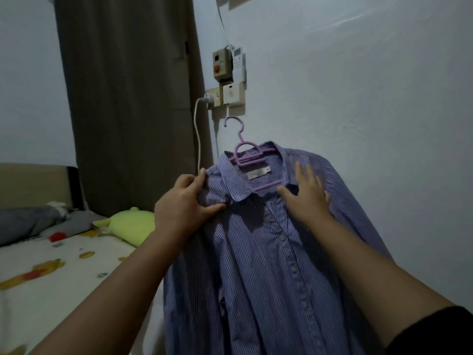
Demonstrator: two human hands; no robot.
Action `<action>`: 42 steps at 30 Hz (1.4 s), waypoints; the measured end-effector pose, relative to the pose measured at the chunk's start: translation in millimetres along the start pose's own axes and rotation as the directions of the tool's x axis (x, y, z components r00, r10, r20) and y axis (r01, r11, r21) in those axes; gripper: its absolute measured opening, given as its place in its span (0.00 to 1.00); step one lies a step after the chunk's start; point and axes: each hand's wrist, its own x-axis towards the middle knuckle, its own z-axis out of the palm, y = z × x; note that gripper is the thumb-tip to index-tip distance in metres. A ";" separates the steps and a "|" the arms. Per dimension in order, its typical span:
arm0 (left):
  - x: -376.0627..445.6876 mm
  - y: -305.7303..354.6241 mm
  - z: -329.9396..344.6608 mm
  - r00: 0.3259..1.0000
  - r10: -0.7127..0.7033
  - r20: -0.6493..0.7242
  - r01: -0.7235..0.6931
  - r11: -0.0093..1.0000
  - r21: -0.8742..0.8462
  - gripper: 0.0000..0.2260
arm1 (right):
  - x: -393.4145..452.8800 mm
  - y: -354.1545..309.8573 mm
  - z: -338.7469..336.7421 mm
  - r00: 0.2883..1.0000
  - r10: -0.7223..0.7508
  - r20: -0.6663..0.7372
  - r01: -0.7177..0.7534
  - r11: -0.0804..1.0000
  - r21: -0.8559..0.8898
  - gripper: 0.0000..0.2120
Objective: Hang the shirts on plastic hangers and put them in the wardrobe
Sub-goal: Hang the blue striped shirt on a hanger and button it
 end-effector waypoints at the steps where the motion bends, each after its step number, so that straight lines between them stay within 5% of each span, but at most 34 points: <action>1: 2.4 -12.2 2.2 0.999 -0.043 -0.005 0.043 0.999 0.017 0.40 | 1.0 -5.3 19.0 0.999 0.008 0.042 -0.009 1.000 0.028 0.37; 8: 15.3 -115.0 45.5 0.947 -0.319 0.029 0.304 0.923 0.235 0.41 | 8.8 -37.7 137.5 0.964 -0.009 0.266 -0.016 0.995 0.094 0.36; 11: 4.6 -141.3 77.3 0.921 -0.370 0.118 0.286 0.853 0.437 0.35 | 8.5 -43.8 172.0 0.944 -0.017 0.328 -0.009 0.997 0.078 0.36; 14: -8.0 -144.3 103.1 0.889 -0.374 0.263 0.251 0.881 0.402 0.29 | 3.6 -41.6 193.3 0.928 0.001 0.373 -0.013 0.999 0.030 0.36; 25: -37.5 -100.3 123.0 0.921 -0.155 0.358 0.071 0.969 0.236 0.25 | -31.0 -7.8 188.2 0.876 -0.006 0.483 0.069 0.991 -0.112 0.32; 33: -72.4 11.5 134.7 0.826 0.038 0.563 0.008 0.997 -0.079 0.28 | -86.7 53.0 118.4 0.888 0.092 0.450 0.027 0.967 -0.252 0.31; 42: -151.2 146.0 153.0 0.716 0.370 0.592 -0.144 0.908 -0.393 0.29 | -173.6 150.5 32.5 0.871 0.353 0.342 -0.227 0.906 -0.357 0.29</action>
